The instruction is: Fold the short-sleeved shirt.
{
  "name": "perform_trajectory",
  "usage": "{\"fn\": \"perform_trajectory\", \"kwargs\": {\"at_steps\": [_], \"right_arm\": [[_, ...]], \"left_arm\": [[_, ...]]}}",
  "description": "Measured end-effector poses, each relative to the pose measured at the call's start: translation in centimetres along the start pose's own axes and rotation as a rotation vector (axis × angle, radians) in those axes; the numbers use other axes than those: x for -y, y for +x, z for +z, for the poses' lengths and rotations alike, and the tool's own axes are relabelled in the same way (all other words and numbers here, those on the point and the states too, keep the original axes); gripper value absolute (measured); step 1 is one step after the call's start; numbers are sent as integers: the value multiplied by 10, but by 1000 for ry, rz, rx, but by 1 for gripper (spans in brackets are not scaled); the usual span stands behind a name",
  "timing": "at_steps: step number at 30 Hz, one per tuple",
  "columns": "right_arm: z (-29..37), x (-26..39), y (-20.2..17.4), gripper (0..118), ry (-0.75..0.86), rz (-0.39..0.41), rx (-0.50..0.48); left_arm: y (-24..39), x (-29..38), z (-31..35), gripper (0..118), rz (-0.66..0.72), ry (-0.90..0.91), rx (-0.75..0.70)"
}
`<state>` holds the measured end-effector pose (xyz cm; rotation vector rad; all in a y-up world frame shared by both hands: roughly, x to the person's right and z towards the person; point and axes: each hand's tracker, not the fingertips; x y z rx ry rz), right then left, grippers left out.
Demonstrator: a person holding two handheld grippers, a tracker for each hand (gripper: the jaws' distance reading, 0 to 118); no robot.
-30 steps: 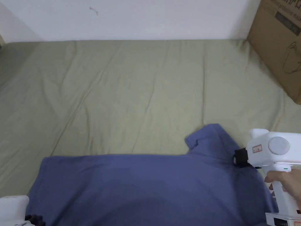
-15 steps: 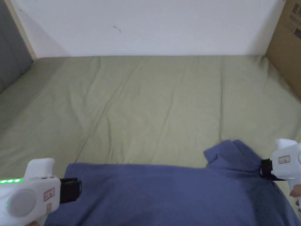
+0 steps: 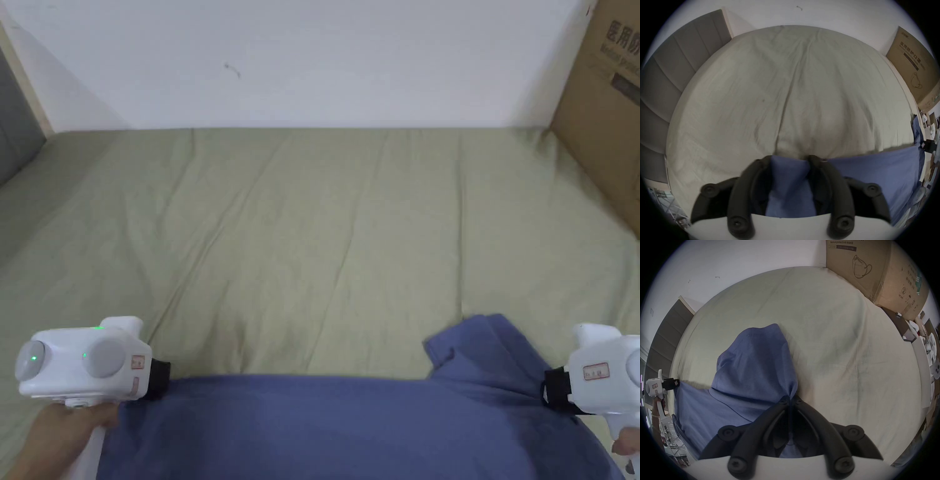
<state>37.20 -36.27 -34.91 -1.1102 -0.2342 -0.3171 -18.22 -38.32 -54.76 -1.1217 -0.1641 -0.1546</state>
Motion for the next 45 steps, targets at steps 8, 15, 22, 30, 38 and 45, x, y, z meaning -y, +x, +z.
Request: {"fn": "perform_trajectory", "kwargs": {"at_steps": [8, 15, 22, 30, 38, 45], "right_arm": [[64, 4, 7, 2, 73, -13, -88], [155, 49, 11, 2, 163, 21, -128], [189, 158, 19, 2, 102, 34, -127], [128, 256, 18, 10, -15, 9, -52], [177, 245, -16, 87, 226, 40, 31], [172, 249, -85, 0, 335, -48, -116]], "left_arm": [[-2, 13, 69, 2, -34, 103, 72], [-24, 68, 178, 2, -14, 256, 128], [-46, 168, 221, 2, 18, 242, 130], [-43, 246, 159, 31, 36, 70, 97], [-47, 233, 206, 109, 82, 167, 44], [-22, 246, 217, 0, 78, 235, 93]]}}
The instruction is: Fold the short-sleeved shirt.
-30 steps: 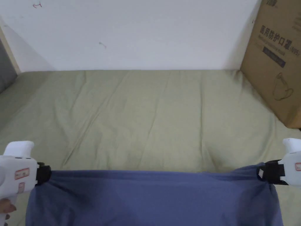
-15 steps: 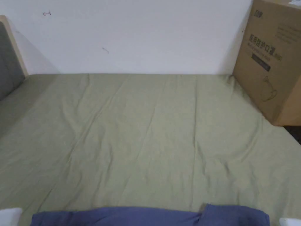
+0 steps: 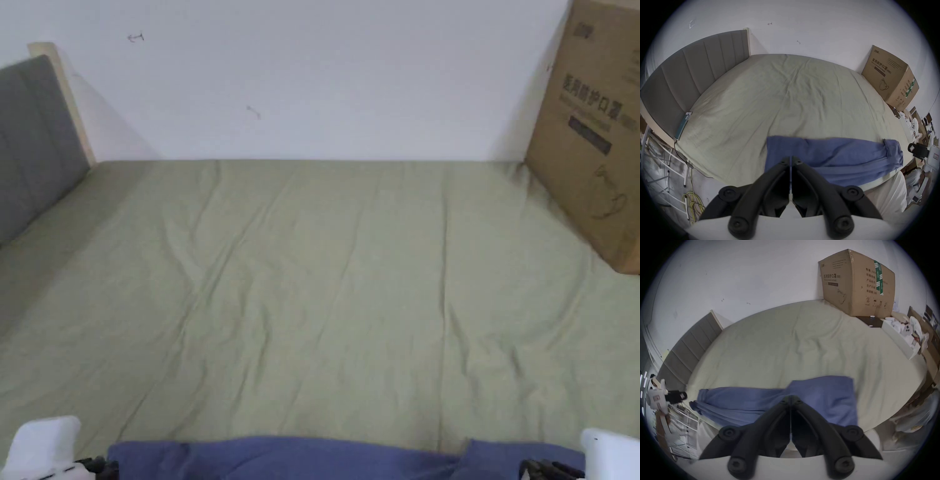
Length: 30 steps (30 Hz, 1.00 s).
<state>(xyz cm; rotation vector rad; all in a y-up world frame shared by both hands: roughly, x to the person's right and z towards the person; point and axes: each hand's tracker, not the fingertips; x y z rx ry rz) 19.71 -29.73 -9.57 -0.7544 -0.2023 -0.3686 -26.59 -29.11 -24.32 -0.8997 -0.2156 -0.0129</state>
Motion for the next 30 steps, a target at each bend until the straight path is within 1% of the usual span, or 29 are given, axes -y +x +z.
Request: {"fn": "perform_trajectory", "kwargs": {"at_steps": [1, 3, 4, 6, 7, 8, 9, 10, 11, 12, 13, 15, 19, 22, 24, 25, 26, 28, 29, 30], "right_arm": [[-6, 4, -10, 0, -24, 12, -11], [-16, 14, -26, 0, -74, 27, -40], [-20, 17, -31, 0, -110, 48, -68], [-23, 22, -42, 0, -112, 56, -76], [-26, 23, -46, 0, -134, 85, -93], [-28, 23, -49, 0, -137, 92, -92], [-29, 22, -51, 0, -139, 94, -93], [-29, 23, -55, 0, -147, 100, -106], [-30, 23, -57, 0, -151, 102, -110], [-31, 22, -59, 0, -155, 106, -107], [-32, 22, -62, 0, -163, 116, -102], [-33, 22, -67, 0, -172, 134, -85], [-40, 23, -72, 0, -198, 128, -98], [-46, 25, -80, 0, -216, 140, -99], [-49, 27, -85, 0, -228, 158, -97], [-50, 28, -87, 0, -234, 161, -97], [-51, 28, -89, 0, -242, 165, -97], [-54, 30, -91, 0, -254, 174, -94], [-55, 32, -91, 0, -258, 178, -92], [-56, 33, -90, 0, -265, 177, -90]], "left_arm": [[0, 4, -5, 0, 4, -22, 5], [-5, 14, -9, 0, 67, -40, 4], [-11, 20, -10, 0, 94, -54, 30], [-22, 23, -6, 0, 118, -41, 52], [-28, 22, -4, 4, 124, -32, 80], [-36, 22, -2, 26, 154, -35, 129], [-43, 21, -3, 55, 182, -42, 160], [-51, 21, -4, 87, 211, -45, 182], [-59, 21, -6, 114, 241, -52, 212], [-65, 22, -10, 118, 262, -63, 236], [-72, 23, -14, 116, 278, -71, 250], [-87, 26, -23, 116, 318, -74, 287], [-120, 40, -56, 116, 525, -113, 331], [-133, 49, -82, 116, 648, -148, 432], [-135, 55, -101, 117, 725, -172, 539], [-137, 58, -108, 118, 752, -177, 578], [-141, 59, -112, 118, 747, -160, 595], [-145, 54, -109, 118, 810, -160, 632], [-146, 54, -113, 118, 807, -163, 663], [-147, 55, -117, 118, 782, -176, 661]]}}
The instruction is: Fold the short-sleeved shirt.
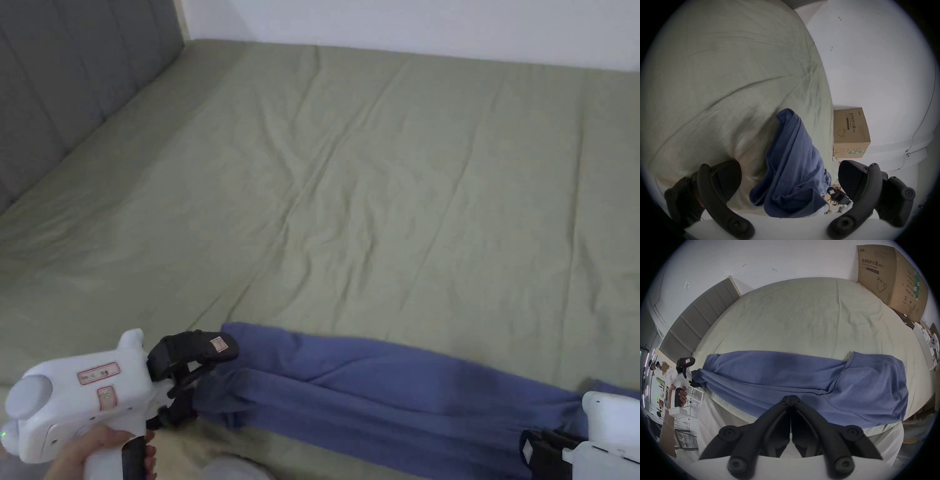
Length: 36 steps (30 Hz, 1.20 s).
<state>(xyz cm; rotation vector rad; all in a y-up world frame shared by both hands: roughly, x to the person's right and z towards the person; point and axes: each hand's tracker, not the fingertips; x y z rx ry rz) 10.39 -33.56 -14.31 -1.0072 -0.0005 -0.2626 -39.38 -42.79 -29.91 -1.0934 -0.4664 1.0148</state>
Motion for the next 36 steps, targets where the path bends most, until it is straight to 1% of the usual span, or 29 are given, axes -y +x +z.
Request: {"fn": "perform_trajectory", "kwargs": {"at_steps": [1, 2, 3, 4, 5, 6, 7, 8, 10, 11, 13, 16, 20, 21, 25, 28, 31, 32, 33, 34, 35, 36], "right_arm": [[-2, 1, 0, 0, -6, -3, -2], [-3, 1, 1, 0, -10, -8, -6], [-4, 2, 1, 0, -14, -14, -5], [-4, 4, 3, 0, -18, -23, -3], [-6, 5, 5, 0, -26, -33, -9], [-7, 6, 7, 0, -35, -47, -13], [-8, 7, 9, 0, -45, -61, -17], [-9, 8, 12, 0, -50, -73, -20], [-4, 10, 18, 0, -52, -93, -12], [0, 11, 22, 0, -38, -105, -9], [6, 12, 34, 0, -24, -125, 1], [13, 10, 48, 0, 4, -158, 16], [27, 10, 62, 0, 50, -196, 6], [30, 11, 65, 0, 60, -201, 7], [41, 17, 80, 0, 90, -230, 14], [47, 23, 95, 0, 104, -263, 21], [50, 30, 111, 0, 108, -310, 29], [50, 32, 116, 0, 103, -329, 34], [51, 35, 121, 0, 103, -342, 38], [51, 37, 125, 0, 105, -349, 39], [50, 39, 129, 0, 103, -359, 44], [50, 40, 133, 0, 100, -369, 50]], "left_arm": [[1, 0, -2, 116, -8, -7, -9], [7, 0, 0, 110, -29, -19, -9], [9, 0, 0, 96, -53, -31, -6], [12, -2, -1, 70, -62, -37, -37], [13, -4, -1, 4, -75, -27, -85], [12, -7, -9, 6, -50, -28, -63], [5, -5, -22, 6, 11, -68, -81], [3, -7, -33, 6, 32, -109, -56], [14, -8, -28, 6, -23, -86, -82], [24, -9, -21, 6, -80, -78, -114], [46, -12, -12, 6, -150, -52, -164], [98, -4, 6, 6, -249, 0, -134], [190, 29, 0, 6, -509, 3, -157], [209, 42, -6, 6, -561, -1, -135], [272, 100, -54, 6, -774, -110, -70], [286, 139, -108, 6, -800, -195, -81], [273, 161, -164, 7, -747, -275, -90], [268, 167, -178, 17, -712, -319, -86], [265, 173, -192, 36, -703, -365, -79], [262, 178, -205, 64, -707, -409, -62], [259, 184, -215, 105, -694, -435, -65], [258, 189, -222, 118, -694, -436, -100]]}}
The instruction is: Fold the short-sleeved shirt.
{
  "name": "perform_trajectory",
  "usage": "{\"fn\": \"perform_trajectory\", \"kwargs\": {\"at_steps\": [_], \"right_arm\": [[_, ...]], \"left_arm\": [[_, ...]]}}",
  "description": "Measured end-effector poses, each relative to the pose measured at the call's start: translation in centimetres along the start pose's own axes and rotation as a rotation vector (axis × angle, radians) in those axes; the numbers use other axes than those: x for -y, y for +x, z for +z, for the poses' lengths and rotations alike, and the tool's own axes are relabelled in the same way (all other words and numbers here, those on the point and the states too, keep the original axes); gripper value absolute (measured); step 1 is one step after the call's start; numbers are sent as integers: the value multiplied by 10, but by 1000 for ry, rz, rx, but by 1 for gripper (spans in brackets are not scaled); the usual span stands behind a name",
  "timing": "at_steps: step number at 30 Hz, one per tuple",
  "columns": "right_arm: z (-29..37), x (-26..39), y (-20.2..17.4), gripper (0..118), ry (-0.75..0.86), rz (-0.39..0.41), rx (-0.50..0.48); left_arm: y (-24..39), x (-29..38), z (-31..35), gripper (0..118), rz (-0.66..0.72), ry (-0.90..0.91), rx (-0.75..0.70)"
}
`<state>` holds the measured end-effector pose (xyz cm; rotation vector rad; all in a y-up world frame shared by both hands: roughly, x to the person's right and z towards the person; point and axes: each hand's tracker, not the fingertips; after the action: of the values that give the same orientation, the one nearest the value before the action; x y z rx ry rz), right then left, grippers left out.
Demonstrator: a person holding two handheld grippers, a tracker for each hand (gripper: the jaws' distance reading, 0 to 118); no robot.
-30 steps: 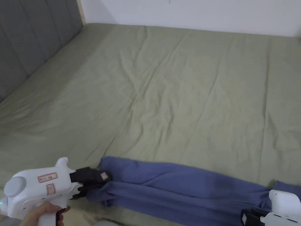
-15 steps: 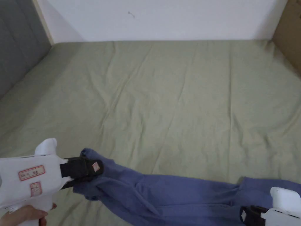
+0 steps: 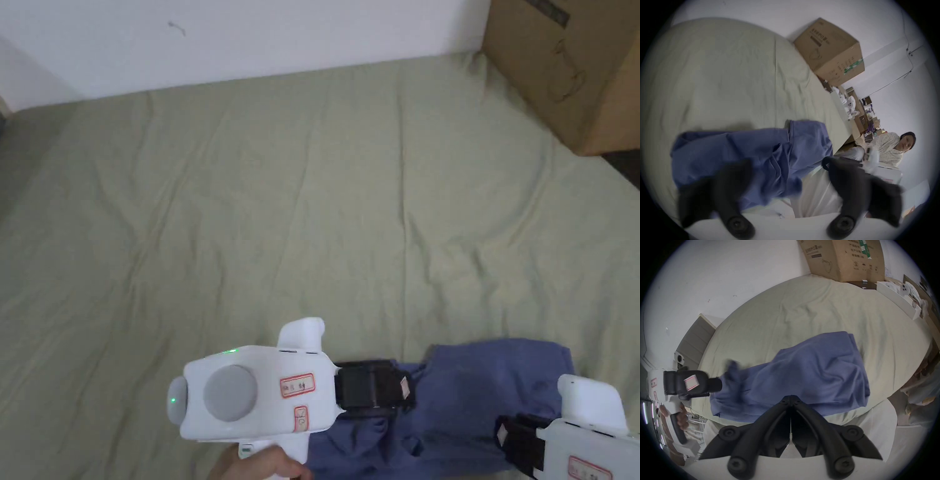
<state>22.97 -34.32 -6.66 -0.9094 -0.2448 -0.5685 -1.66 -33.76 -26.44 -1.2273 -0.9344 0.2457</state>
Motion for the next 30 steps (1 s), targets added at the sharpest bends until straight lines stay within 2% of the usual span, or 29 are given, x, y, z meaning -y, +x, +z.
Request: {"fn": "perform_trajectory", "kwargs": {"at_steps": [1, 2, 4, 6, 8, 11, 13, 18, 20, 22, 26, 30], "right_arm": [[0, 0, 3, 0, -2, -13, 6], [1, 1, 6, 0, -1, -22, 3], [3, 2, 9, 0, 1, -30, -2], [4, 3, 10, 0, 0, -25, -3], [4, 4, 10, 0, 6, -13, 5], [5, 5, 10, 0, 14, -7, 2], [6, 6, 10, 0, 16, -10, -10], [6, 8, 14, 0, 12, -21, -8], [8, 8, 16, 0, 12, -31, -9], [10, 8, 17, 0, 17, -34, -8], [10, 6, 18, 0, 17, -37, 5], [15, 5, 9, 0, 21, -18, 7]], "left_arm": [[3, 1, -2, 118, -5, 2, -68], [3, 2, 3, 110, -4, 46, -105], [1, 2, 14, 96, 19, 83, -65], [-5, -1, 30, 61, 48, 82, -31], [-6, 4, 43, 12, 57, 142, -88], [-12, 7, 35, 7, -9, 133, -238], [-15, 11, 25, 7, -5, 64, -271], [-6, 26, -25, 7, 29, -61, -120], [6, 30, -43, 7, 8, -108, -100], [18, 33, -45, 7, 13, -91, -121], [23, 28, -43, 7, -13, -121, 5], [6, 25, -15, 7, 38, -30, 35]]}}
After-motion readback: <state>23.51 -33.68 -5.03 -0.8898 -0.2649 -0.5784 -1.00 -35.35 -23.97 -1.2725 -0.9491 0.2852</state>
